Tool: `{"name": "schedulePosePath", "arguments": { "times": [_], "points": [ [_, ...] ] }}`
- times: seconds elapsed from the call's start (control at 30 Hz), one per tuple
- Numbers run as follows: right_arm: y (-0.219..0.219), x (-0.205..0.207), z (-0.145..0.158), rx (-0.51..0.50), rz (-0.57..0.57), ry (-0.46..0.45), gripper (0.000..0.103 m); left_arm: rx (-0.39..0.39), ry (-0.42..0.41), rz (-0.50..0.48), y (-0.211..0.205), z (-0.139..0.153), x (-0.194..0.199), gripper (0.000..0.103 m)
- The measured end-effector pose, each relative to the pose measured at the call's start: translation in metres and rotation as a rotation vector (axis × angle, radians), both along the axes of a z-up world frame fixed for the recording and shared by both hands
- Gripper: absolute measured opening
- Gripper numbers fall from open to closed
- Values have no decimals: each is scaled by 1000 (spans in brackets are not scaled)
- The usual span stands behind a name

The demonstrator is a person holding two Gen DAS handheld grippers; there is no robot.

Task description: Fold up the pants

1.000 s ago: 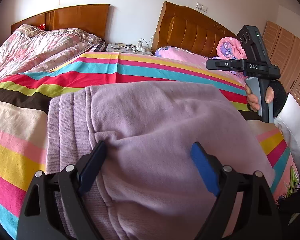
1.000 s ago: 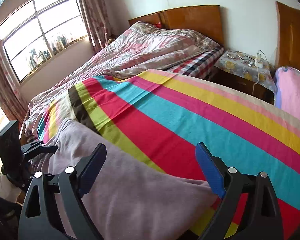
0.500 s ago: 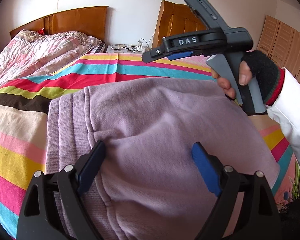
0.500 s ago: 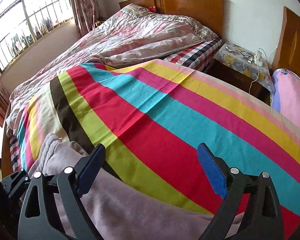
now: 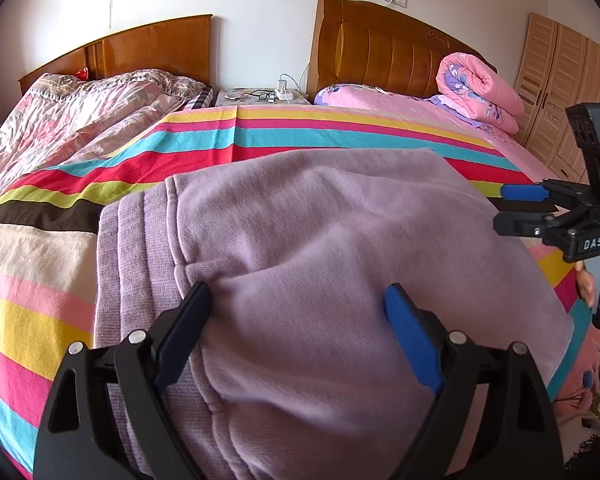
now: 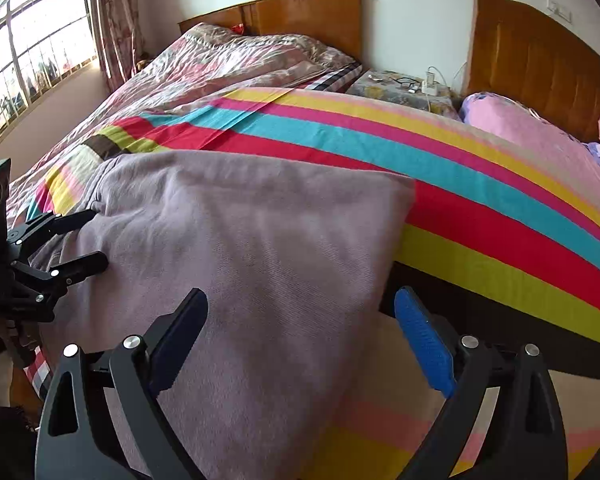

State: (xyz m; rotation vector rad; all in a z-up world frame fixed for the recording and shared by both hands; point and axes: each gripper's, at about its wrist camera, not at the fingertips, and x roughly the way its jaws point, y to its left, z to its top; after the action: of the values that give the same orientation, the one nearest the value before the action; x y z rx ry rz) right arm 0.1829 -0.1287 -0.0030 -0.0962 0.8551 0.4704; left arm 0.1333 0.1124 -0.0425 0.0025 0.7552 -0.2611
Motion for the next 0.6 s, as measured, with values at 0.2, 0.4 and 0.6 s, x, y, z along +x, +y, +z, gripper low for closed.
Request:
{"name": "schedulePosePath", "arguments": {
  "times": [0.2, 0.4, 0.6],
  "points": [
    [31, -60, 6, 59, 164, -49, 93, 23, -9, 3, -3, -1, -1, 88],
    [46, -91, -34, -52, 170, -97, 93, 60, -18, 17, -9, -2, -4, 89],
    [14, -117, -15, -43, 49, -101, 93, 48, -47, 113, -11, 10, -22, 88]
  ]
}}
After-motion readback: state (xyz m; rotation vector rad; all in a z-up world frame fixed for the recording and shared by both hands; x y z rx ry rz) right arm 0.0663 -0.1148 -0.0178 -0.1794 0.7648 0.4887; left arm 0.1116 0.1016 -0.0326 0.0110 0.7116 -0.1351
